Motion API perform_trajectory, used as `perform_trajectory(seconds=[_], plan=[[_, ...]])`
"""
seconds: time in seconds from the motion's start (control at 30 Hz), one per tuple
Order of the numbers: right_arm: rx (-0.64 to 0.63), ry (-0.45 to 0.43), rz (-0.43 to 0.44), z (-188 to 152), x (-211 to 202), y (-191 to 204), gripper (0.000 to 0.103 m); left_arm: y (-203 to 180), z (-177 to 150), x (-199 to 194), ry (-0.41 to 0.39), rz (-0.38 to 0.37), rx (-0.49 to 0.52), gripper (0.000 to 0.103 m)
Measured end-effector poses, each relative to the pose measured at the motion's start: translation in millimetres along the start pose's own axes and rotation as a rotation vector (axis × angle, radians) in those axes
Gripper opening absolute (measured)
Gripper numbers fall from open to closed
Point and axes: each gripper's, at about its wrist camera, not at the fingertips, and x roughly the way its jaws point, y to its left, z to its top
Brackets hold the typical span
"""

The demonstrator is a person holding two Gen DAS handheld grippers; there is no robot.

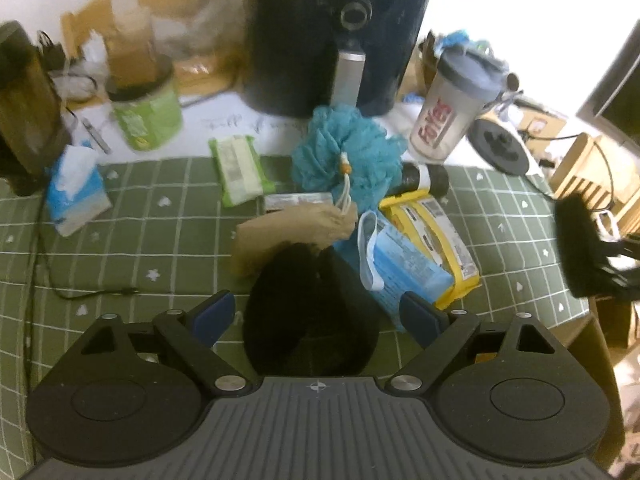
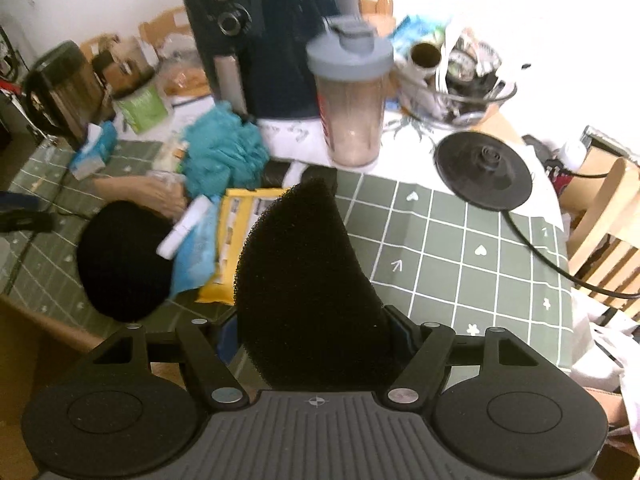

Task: Organize soft objects
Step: 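Close the left tool on the black beanie while the right tool lifts the cap, then carry beanie and cap over the box and open both tools to drop them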

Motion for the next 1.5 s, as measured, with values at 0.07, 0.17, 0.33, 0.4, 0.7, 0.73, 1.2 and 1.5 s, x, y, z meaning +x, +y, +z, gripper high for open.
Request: perform_trajectory(seconds=[0.07,0.17,0.33,0.4,0.7,0.73,1.2,1.5], plan=[[0.002,-0.025,0.003,-5,-17,6,0.074,-1,9,17,0.052,-0.017,0.005,0.091],[0.014,-0.065,0.009,-11,-40,14,0.074,-6,20,41,0.107,0.022,0.031,0.091],[0.042,-0.146,0.060,-29,-78,25,0.074,-7,33,78,0.210,0.079,0.046,0.088],[0.050,-0.169,0.068,-37,-90,29,0.074,-8,37,89,0.240,0.083,0.044,0.078],[0.093,-0.233,0.085,-79,-124,30,0.074,-20,40,109,0.348,0.126,0.098,0.029],[0.107,-0.236,0.083,-83,-125,28,0.074,-22,41,108,0.351,0.133,0.107,0.029],[0.090,-0.214,0.140,-99,-123,16,0.074,-46,32,59,0.195,0.075,0.113,0.024],[-0.004,-0.179,0.184,-84,-119,14,0.074,-51,19,-12,-0.044,0.020,0.055,0.024]])
